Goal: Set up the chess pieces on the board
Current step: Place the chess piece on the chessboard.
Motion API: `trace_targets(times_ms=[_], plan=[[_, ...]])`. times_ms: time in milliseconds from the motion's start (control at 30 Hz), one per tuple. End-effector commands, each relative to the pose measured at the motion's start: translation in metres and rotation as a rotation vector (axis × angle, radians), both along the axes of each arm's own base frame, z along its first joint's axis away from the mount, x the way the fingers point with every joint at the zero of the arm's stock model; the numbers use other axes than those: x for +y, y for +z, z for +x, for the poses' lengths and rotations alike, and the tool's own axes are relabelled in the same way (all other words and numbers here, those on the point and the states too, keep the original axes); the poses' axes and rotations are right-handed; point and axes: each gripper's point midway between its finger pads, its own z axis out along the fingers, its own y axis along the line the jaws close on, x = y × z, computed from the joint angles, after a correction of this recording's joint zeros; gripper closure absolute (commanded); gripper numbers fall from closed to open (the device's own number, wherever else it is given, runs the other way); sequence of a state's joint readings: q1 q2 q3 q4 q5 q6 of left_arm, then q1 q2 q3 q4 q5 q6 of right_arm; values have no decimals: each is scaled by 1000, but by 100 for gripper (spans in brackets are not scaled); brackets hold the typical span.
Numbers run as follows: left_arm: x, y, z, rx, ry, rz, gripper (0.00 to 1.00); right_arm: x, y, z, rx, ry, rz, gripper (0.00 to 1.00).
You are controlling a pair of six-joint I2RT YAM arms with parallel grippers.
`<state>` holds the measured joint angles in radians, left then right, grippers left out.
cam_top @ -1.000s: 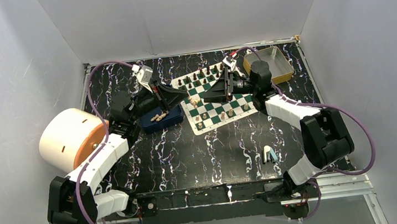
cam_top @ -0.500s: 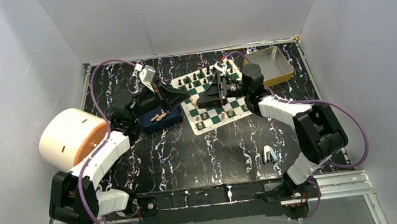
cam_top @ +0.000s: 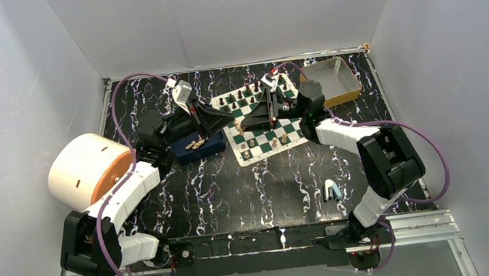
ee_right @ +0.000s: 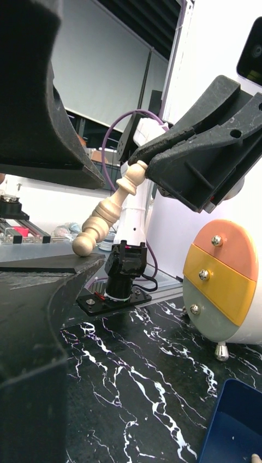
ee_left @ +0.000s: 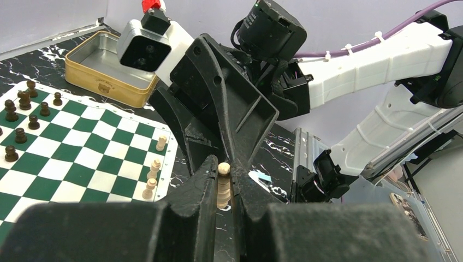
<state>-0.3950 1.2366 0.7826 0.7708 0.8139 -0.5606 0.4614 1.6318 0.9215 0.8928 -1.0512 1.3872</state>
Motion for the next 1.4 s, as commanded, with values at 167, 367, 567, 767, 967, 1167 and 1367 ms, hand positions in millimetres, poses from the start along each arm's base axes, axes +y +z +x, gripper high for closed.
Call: trace_targets(times_ms=[167,367,567,767,967,1167,1367], plan=[[0,26,-7,-102,-20,-27,100,-3,11,-2,-66,-1,49,50],[0,25,-7,-99,-17,-27,100,-6,8,-1,-57,-7,43,55],[1,24,-7,-98,-17,-26,100,-9,6,1,-50,-18,39,65],[1,18,-8,-91,-11,-19,100,-12,5,3,-63,-38,44,79],[3,11,-6,-90,3,-4,100,-19,5,7,-69,-56,45,86],[6,-7,-1,-79,34,72,100,-28,-1,20,-82,-124,1,87],[20,-40,6,-97,103,255,100,-35,-15,34,-163,-211,-150,88]])
